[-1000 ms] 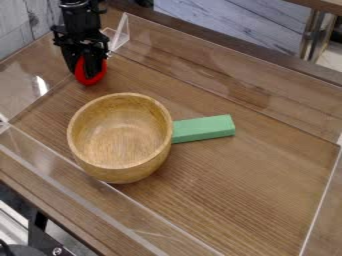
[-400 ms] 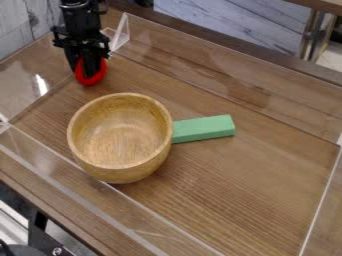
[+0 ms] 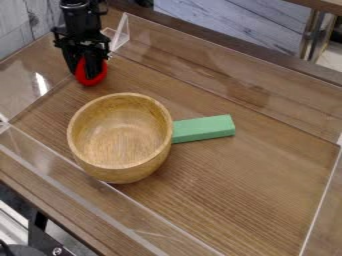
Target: Move the red fruit to the left
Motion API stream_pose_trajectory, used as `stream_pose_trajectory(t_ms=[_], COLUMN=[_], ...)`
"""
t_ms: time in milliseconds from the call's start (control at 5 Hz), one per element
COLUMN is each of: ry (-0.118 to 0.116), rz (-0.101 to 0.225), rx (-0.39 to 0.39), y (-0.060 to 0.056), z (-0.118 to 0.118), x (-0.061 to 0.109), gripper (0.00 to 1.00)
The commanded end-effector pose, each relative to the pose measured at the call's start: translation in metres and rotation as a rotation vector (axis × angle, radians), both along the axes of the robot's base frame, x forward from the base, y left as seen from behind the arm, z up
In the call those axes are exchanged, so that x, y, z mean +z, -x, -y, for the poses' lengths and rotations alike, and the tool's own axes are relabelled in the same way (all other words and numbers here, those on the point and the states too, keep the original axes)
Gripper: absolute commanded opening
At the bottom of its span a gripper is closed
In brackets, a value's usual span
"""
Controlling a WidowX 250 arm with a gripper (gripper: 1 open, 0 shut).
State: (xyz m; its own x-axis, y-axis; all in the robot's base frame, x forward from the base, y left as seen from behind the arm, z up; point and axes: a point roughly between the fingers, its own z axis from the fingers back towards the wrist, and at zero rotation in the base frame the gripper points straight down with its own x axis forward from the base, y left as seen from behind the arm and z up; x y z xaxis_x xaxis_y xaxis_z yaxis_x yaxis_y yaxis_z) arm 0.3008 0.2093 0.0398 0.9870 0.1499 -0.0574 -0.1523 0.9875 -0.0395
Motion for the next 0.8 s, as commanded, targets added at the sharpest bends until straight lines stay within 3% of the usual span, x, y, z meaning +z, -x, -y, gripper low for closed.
stream_pose_trajectory(t_ms=[0, 600], ry=[-0.03, -0.002], rz=[0.038, 0.076], rx=[0.008, 0.034], y=[-0.007, -0.014], z=[-0.006, 0.001], x=[0.019, 0.05], gripper=[1.0, 1.0])
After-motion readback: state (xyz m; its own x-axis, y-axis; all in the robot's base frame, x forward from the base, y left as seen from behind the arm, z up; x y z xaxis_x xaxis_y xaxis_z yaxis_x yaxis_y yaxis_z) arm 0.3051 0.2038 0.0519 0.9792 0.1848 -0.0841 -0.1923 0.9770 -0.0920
